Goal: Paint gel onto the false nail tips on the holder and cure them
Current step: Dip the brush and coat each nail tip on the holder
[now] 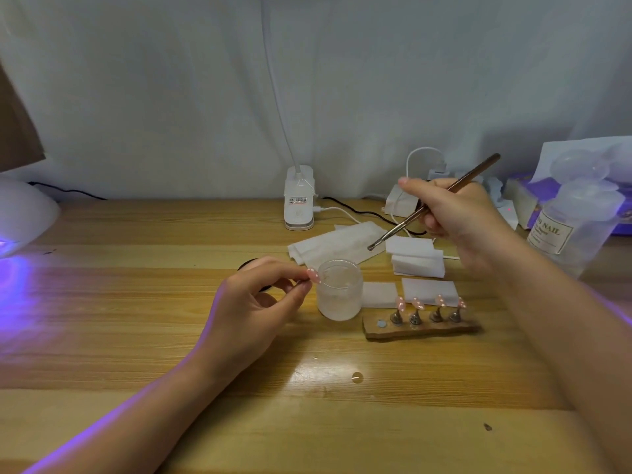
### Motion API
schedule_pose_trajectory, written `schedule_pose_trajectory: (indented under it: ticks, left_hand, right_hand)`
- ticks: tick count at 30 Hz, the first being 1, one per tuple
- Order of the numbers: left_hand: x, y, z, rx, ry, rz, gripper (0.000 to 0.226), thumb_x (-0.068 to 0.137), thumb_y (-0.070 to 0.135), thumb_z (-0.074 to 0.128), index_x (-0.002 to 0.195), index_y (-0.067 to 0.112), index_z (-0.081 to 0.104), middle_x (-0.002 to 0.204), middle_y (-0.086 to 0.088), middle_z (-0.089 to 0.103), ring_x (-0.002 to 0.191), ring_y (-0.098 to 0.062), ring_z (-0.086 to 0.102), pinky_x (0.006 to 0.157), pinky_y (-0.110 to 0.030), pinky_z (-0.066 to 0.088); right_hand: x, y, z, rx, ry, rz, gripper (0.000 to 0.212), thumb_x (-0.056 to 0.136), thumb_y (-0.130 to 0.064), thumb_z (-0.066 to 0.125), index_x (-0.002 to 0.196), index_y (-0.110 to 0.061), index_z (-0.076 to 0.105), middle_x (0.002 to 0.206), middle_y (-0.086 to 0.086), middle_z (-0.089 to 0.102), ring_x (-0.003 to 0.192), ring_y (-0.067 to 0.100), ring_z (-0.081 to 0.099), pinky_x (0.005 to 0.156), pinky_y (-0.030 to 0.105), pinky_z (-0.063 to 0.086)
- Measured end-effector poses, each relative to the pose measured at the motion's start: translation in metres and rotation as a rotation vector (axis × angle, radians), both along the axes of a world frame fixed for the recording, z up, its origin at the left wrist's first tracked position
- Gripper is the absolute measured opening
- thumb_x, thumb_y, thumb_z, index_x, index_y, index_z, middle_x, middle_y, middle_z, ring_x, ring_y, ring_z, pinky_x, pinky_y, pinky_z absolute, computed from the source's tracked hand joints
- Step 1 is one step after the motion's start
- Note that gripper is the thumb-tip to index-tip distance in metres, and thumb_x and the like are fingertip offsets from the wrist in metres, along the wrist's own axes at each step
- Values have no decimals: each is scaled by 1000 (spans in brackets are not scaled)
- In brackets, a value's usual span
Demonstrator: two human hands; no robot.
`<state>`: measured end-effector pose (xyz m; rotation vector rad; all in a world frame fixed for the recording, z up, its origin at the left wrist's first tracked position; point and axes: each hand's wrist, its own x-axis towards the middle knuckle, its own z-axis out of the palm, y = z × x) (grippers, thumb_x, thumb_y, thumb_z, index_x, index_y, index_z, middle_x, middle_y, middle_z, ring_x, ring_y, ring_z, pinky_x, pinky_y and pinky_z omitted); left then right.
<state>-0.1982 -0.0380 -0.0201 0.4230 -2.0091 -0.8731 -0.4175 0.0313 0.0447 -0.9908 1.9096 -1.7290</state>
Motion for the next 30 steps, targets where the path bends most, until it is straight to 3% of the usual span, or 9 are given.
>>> schedule_pose_trajectory:
  ticks: [3, 6, 11, 16, 23, 30]
  left_hand:
    - [0, 0, -1, -10, 1, 4, 26, 78, 6, 67, 86, 30, 68, 84, 4, 68, 74, -9, 60, 49, -23, 47]
    - [0, 1, 0, -15, 10, -2, 18, 76, 16, 63, 87, 31, 68, 83, 5, 68, 73, -8, 59, 48, -19, 44]
    - [1, 0, -1, -36, 6, -13, 18, 76, 19, 62, 89, 31, 68, 84, 6, 67, 74, -7, 60, 52, -13, 43]
    - [1, 0, -2, -63, -6, -15, 17, 79, 16, 69, 91, 29, 68, 84, 9, 66, 74, -6, 59, 56, -14, 45]
    - [1, 4, 0, -179, -31, -27, 23, 79, 9, 62, 94, 27, 65, 87, 9, 64, 73, -5, 59, 54, -17, 48]
    - [0, 4, -1, -216, -31, -38, 24, 78, 8, 62, 91, 28, 65, 85, 9, 63, 71, -6, 58, 52, -16, 45]
  right_hand:
    - [10, 3, 10, -130, -44, 26, 40, 87, -40, 58, 55, -20, 49, 37, -11, 42, 35, 2, 41, 39, 12, 34]
    - [29, 11, 12, -205, 36, 146, 39, 84, -52, 48, 68, -19, 59, 45, -5, 58, 40, 4, 52, 40, 11, 39]
    - [50, 30, -14, -349, 427, 373, 39, 84, -44, 41, 84, -14, 66, 71, 1, 68, 66, 8, 64, 59, 21, 51]
    - [57, 41, -49, -480, 786, 191, 39, 90, -41, 45, 79, -10, 67, 69, 2, 66, 67, 12, 60, 64, 40, 46]
    - [66, 45, -61, -550, 727, 135, 50, 97, -43, 30, 73, -15, 65, 68, -9, 61, 69, 2, 56, 69, 38, 42]
    - [69, 45, -63, -538, 710, 143, 52, 97, -43, 27, 75, -16, 66, 71, -12, 62, 73, 1, 58, 68, 46, 44]
